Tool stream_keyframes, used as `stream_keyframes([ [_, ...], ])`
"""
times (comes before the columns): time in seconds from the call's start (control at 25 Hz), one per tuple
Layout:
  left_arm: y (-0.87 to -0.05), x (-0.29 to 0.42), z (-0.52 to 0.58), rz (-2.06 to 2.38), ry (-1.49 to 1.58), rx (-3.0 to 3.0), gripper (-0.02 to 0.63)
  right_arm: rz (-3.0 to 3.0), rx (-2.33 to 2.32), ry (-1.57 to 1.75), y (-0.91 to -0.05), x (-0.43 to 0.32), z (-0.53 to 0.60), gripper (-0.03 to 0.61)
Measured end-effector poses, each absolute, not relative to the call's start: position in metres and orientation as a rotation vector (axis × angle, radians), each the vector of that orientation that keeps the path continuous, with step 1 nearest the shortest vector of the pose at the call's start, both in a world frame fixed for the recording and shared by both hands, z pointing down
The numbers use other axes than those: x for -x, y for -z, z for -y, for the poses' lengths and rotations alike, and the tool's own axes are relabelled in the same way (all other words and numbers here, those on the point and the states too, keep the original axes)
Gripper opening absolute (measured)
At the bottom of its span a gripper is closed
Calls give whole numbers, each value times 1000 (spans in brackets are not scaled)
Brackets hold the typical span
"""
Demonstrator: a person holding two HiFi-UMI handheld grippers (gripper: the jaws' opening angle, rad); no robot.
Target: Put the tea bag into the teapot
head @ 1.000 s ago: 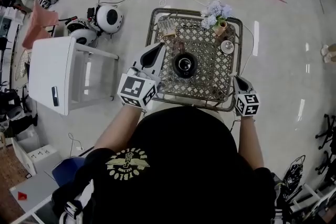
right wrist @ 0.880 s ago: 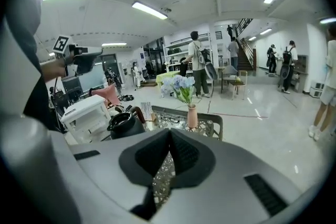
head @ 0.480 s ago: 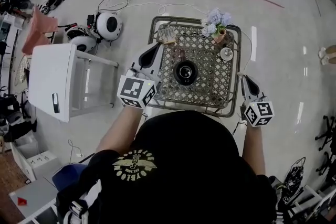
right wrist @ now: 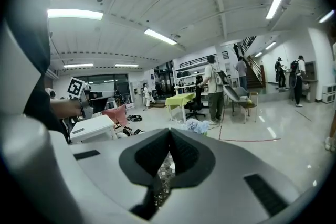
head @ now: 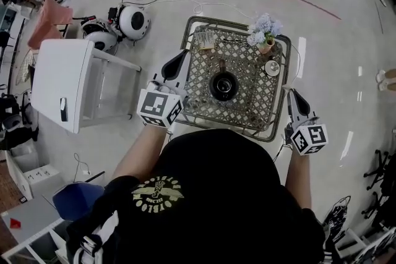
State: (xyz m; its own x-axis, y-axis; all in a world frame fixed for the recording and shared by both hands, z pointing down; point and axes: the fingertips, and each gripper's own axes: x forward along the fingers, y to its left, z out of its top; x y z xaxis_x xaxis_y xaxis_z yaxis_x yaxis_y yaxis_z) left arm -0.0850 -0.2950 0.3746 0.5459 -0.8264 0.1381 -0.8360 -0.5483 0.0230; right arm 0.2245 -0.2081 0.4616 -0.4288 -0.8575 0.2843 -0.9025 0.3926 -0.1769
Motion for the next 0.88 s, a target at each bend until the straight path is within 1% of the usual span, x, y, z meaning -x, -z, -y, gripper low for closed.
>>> stream_keyframes([
  [0.36,-378,138,288,1559,-181,-2613,-5,2577,-1409,-436,-465,-160,224,11],
  [0.88,-388,205,289,1602,-203,-2558,-5,2678,-1229,-452,-465,-62,238,11],
])
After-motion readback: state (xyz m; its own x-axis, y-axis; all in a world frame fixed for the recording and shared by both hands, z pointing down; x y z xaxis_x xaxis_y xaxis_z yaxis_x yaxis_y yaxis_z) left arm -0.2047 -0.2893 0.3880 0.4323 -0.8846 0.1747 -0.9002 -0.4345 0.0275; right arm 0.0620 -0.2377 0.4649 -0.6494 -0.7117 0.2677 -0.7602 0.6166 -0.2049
